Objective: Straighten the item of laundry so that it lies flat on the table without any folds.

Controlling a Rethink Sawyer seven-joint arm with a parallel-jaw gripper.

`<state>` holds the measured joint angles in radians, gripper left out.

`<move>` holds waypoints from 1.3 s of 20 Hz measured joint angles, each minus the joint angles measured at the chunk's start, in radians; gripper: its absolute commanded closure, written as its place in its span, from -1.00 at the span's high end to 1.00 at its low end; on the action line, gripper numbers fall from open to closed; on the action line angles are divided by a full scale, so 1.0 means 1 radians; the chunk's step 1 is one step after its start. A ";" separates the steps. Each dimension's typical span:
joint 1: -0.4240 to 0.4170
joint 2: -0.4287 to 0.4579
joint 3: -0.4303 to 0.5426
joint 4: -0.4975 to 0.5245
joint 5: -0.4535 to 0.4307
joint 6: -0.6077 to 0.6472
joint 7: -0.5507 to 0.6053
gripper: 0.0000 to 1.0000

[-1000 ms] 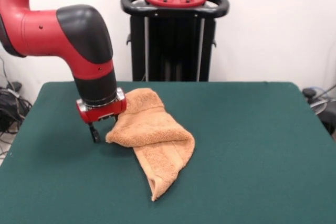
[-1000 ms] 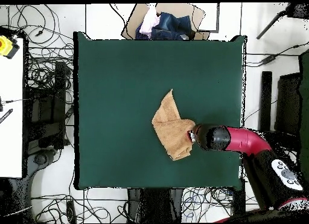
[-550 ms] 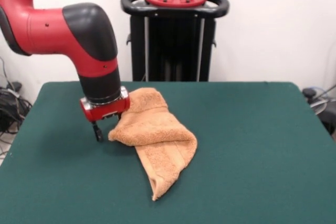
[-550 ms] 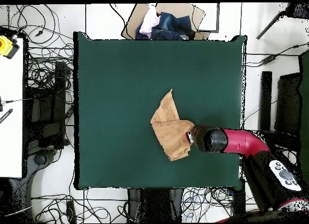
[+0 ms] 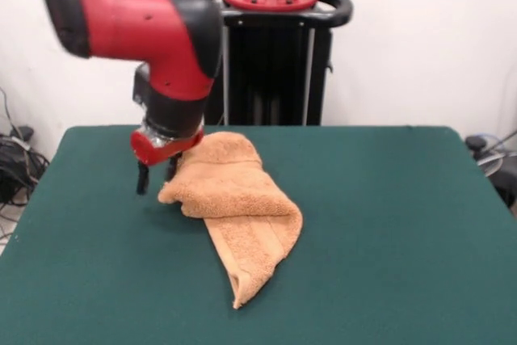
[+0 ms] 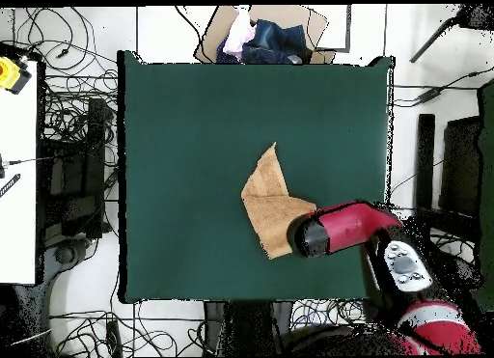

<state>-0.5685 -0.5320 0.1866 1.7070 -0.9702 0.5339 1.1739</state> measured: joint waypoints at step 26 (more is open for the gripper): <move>0.006 0.079 -0.179 -0.085 0.029 -0.146 0.120 1.00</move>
<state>-0.5629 -0.4530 0.0081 1.6224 -0.9409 0.3875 1.2934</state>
